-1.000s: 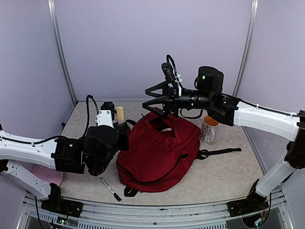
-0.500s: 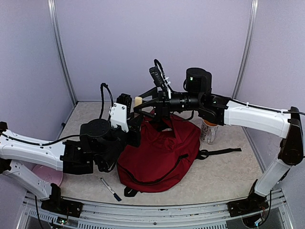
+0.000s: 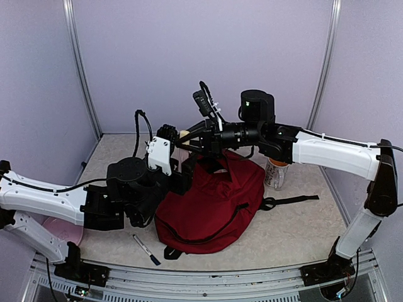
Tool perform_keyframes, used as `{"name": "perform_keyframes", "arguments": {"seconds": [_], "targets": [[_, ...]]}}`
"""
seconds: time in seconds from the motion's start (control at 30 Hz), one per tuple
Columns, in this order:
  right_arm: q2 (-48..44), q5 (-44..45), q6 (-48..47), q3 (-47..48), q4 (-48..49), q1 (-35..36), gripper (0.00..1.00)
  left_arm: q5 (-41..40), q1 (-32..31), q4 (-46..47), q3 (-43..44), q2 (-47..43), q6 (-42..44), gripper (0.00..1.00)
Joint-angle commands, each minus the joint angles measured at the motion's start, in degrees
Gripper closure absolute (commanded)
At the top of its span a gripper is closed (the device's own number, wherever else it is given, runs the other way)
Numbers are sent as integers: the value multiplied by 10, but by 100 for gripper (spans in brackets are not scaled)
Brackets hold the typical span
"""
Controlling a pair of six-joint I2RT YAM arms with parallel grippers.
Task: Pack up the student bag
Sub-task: Pass from the left arm to the right, then place the pen in the lower front pocket of the bag.
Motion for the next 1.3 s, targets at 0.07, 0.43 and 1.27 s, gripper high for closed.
{"name": "perform_keyframes", "arguments": {"seconds": [0.07, 0.43, 1.27], "targets": [[-39, 57, -114, -21, -76, -18, 100, 134, 38, -173, 13, -40, -160, 1], [-19, 221, -448, -94, -132, -19, 100, 409, 257, -194, -190, -157, -343, 8], [117, 608, -817, -138, 44, -17, 87, 536, 285, -165, -180, -5, -293, 79]]}}
